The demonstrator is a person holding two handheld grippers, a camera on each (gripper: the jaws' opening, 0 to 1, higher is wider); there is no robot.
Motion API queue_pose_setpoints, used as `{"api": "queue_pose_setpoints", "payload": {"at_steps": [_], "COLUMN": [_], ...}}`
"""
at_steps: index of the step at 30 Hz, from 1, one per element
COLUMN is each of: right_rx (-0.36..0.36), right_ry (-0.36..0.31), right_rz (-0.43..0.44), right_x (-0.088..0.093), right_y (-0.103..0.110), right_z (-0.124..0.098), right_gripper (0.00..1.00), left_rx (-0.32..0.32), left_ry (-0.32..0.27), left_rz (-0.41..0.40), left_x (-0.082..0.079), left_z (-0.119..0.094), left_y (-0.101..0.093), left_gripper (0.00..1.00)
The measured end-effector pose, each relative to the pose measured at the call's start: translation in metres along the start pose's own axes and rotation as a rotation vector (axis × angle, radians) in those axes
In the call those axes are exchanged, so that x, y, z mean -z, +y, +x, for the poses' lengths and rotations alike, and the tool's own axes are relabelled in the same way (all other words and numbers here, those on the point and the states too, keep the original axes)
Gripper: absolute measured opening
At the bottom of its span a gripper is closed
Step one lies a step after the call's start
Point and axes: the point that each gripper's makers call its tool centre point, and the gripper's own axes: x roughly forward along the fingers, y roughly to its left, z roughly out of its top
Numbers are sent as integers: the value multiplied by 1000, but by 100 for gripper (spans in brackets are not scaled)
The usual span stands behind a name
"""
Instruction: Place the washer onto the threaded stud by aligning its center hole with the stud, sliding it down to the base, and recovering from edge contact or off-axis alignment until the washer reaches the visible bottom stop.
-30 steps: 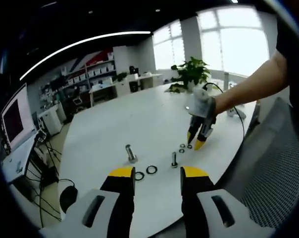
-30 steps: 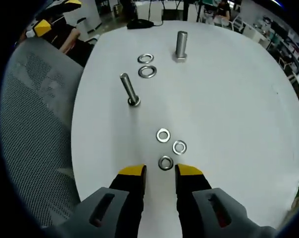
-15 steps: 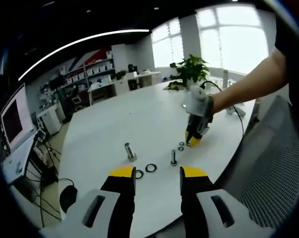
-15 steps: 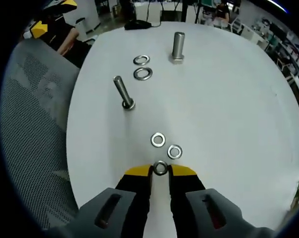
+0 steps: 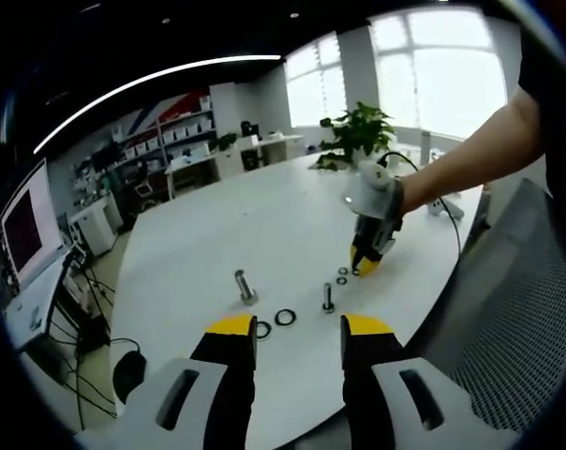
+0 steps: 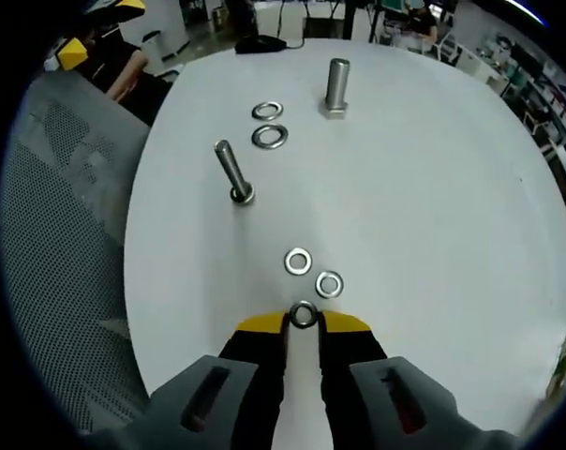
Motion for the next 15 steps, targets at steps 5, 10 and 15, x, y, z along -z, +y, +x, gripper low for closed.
{"api": "queue_pose_setpoints", "payload": {"at_steps": [5, 10, 15], "right_rx": [-13, -30, -40], "right_ry": [-32, -57, -73], "right_rz": [1, -14, -42], "right_x": [-10, -20, -31], "right_y": [5, 12, 17], "right_z": [-10, -18, -26], "right_gripper": [14, 14, 14], "left_rx": [4, 9, 10], "left_ry": [0, 2, 3], "left_rz": [2, 6, 10], "left_x": [0, 1, 1], "left_z": [0, 0, 0], "left_y": [-1, -2, -2], "left_gripper": [34, 34, 34]}}
